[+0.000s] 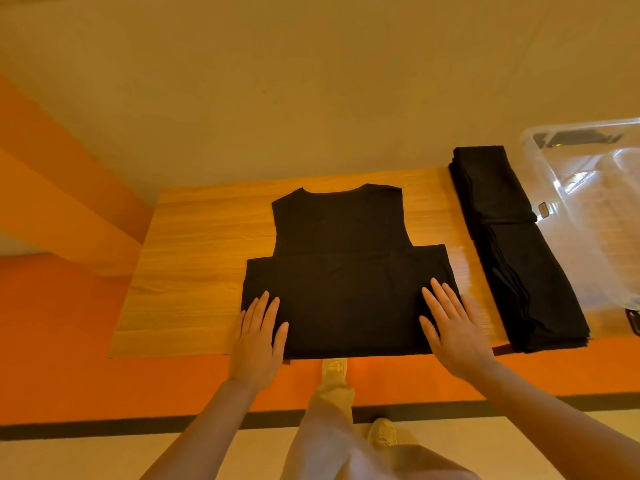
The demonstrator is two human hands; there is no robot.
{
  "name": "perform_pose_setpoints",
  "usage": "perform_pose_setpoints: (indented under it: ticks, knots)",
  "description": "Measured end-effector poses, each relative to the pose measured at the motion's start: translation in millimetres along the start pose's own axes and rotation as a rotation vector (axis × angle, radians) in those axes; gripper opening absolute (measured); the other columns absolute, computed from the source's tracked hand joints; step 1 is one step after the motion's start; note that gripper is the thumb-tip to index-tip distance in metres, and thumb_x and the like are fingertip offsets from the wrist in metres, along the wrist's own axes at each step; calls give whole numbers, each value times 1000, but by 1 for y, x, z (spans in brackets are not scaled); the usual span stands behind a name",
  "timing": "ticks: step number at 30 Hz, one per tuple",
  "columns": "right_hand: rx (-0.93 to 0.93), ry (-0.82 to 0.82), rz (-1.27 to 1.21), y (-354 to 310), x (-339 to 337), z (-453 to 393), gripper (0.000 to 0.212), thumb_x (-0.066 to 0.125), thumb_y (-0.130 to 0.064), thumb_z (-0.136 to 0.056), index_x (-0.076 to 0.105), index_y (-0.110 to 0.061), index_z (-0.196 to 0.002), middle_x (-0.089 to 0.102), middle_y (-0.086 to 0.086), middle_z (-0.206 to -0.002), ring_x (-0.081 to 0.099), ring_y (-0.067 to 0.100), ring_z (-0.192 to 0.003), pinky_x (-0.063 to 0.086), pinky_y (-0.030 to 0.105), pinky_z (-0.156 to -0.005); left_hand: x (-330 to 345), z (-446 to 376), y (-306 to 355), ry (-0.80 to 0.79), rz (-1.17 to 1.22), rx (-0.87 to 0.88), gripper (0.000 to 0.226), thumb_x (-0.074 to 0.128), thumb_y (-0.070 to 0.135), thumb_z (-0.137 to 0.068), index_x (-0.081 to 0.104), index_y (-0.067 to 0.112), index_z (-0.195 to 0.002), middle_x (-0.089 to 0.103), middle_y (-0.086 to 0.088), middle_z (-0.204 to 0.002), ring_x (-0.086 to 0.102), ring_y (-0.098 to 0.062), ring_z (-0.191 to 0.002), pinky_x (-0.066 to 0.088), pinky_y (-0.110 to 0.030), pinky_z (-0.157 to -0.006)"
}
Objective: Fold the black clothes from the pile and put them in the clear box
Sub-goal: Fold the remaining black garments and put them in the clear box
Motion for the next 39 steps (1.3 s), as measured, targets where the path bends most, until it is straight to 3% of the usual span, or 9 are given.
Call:
perform_pose_setpoints:
  ticks: [5, 10, 20, 28, 33, 39]
  knots:
    - [14, -82, 63, 5, -26, -70, 58, 23, -43, -102, 6, -22, -153, -3, -2, -161, -11, 14, -147, -7, 35, -118, -17, -74, -8, -42, -26, -91, 54, 29, 41, -102, 21, 20, -152, 13, -2, -160, 4, -18, -148, 6, -39, -120]
    - [-84, -131, 83, -16, -38, -128, 59, 22, -44, -102, 3, -22, -153, -6, -1, -161, -11, 15, -147, -3, 37, -120, -20, -139, 7, -158, -81, 32, 57, 26, 44, -102, 9, 25, -153, 1, 1, -161, -6, -16, -148, -1, -37, -119]
    - [-49, -166, 93, -47, -33, -237, 60, 19, -45, -102, 2, -19, -154, -6, -3, -161, -10, 14, -147, -4, 37, -120, -9, -242, 17, -236, -123, 85, 57, 21, 45, -103, 8, 22, -153, 1, 0, -162, -6, -17, -148, -2, -38, -119]
    - [21, -140, 72, -30, -39, -264, 60, 19, -43, -102, 1, -16, -154, -4, 0, -161, -11, 15, -147, -8, 40, -119, -6, -261, 5, -250, -117, 116, 59, 22, 48, -101, 7, 25, -154, 0, 2, -162, -7, -17, -148, 2, -45, -119]
    - [-42, -77, 34, -14, -56, -247, 59, 29, -39, -102, 15, -13, -153, 8, 3, -161, 0, 18, -148, -4, 38, -119, -23, -237, -8, -152, 1, 141, 57, 28, 50, -100, 24, 23, -151, 14, 2, -160, 6, -16, -147, 8, -44, -116]
    - [-75, -97, -49, 10, -69, -175, 53, 58, -28, -92, 42, -14, -140, 42, 6, -144, 39, 25, -133, 31, 43, -109, -26, -159, -33, -183, 13, 210, 55, 34, 58, -87, 53, 26, -128, 47, 5, -136, 41, -16, -127, 18, -32, -99]
Point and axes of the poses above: each hand's wrist, its own z-axis away from the middle knuckle, its own x-axis out of the palm, y = z × x, the point moved 8 cm from there along -z, towards the middle knuckle
